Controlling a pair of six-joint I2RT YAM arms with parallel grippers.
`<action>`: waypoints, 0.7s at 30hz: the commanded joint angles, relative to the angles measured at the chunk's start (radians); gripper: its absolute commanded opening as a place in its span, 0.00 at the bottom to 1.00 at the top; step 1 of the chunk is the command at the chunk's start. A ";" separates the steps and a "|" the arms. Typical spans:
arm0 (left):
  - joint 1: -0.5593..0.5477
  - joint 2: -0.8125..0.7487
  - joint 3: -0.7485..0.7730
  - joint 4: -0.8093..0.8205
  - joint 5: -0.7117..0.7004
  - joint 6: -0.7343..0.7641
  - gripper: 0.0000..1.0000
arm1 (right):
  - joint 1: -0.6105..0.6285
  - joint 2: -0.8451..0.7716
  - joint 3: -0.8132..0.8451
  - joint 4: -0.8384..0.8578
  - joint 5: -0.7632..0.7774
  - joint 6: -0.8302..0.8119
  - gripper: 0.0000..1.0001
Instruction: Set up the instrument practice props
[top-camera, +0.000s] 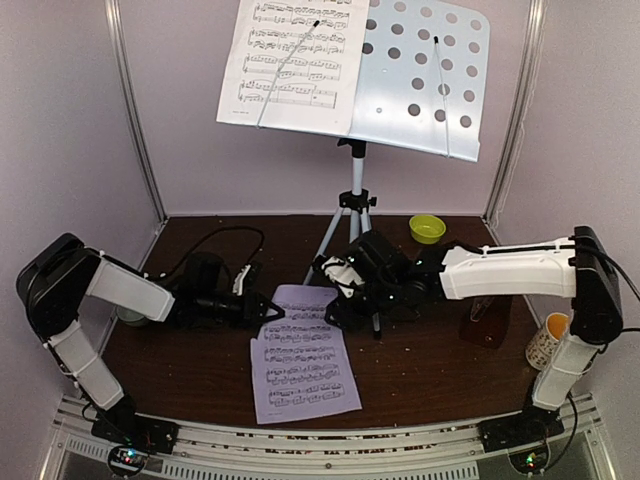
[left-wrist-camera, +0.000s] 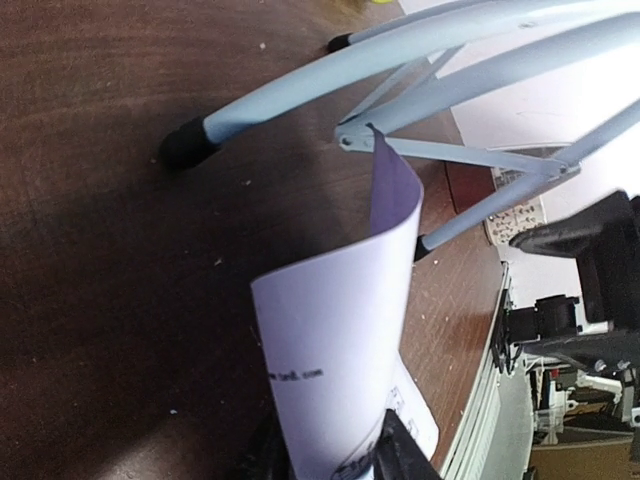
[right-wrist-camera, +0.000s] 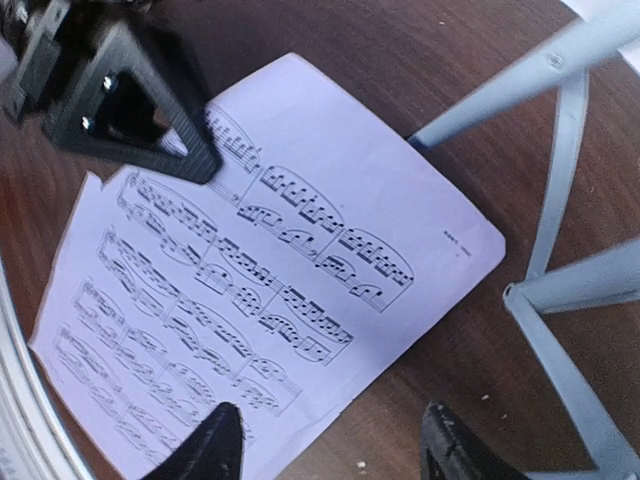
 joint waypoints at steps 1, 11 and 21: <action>-0.004 -0.072 -0.018 -0.020 0.015 0.095 0.29 | -0.062 -0.110 -0.151 0.199 -0.184 0.052 0.70; -0.004 -0.238 -0.088 0.005 0.086 0.200 0.25 | -0.176 -0.201 -0.360 0.463 -0.414 0.114 0.91; -0.044 -0.335 -0.124 0.128 0.198 0.200 0.23 | -0.204 -0.142 -0.408 0.633 -0.530 0.154 0.96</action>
